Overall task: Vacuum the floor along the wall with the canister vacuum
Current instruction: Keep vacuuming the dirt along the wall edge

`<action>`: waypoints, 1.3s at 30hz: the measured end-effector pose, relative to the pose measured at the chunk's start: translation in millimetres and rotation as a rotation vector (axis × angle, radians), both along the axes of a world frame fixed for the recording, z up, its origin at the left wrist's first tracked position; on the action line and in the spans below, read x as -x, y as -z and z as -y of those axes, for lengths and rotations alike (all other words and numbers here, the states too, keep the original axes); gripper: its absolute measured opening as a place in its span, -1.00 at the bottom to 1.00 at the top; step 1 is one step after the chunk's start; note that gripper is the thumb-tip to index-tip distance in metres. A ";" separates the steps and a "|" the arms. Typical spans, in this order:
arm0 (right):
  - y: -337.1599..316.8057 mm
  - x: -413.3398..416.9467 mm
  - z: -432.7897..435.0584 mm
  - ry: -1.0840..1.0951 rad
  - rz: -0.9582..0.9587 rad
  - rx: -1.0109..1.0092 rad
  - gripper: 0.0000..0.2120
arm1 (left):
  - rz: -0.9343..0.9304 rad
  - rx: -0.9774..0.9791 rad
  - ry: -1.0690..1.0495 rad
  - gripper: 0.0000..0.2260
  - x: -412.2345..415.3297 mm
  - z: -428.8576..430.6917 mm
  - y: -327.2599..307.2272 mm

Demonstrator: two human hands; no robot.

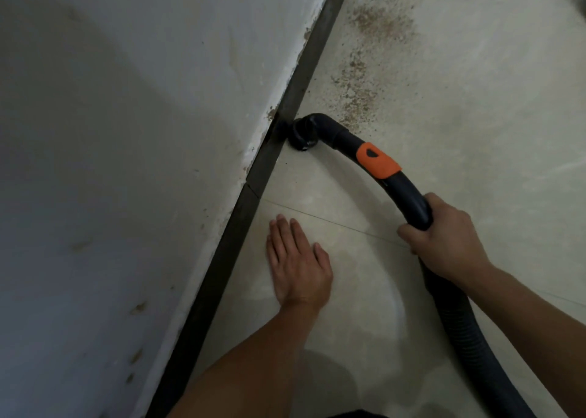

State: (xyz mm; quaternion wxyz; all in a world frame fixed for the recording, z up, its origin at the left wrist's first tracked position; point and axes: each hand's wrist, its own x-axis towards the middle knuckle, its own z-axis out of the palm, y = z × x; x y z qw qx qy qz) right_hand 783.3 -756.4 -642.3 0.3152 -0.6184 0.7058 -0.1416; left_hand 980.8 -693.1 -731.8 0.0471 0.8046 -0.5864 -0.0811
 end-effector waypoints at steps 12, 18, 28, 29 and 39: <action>-13.9 67.3 -45.4 -0.045 -0.109 -0.061 -0.69 | -0.002 -0.009 -0.003 -0.44 -0.3 1.0 -0.5; -16.6 131.2 -57.9 0.295 -0.165 -0.068 -0.62 | -0.007 -0.005 0.003 -0.43 -1.3 1.7 0.2; -2.0 65.2 -21.4 0.252 -0.029 0.000 -0.80 | -0.018 0.020 0.006 -0.43 0.8 0.6 0.9; 0.5 60.3 -18.8 0.245 -0.022 0.003 -0.80 | -0.019 0.020 0.006 -0.43 0.4 0.9 1.2; -1.3 15.3 43.7 0.110 -0.030 0.009 -0.80 | -0.018 0.014 0.005 -0.44 -0.1 0.4 1.9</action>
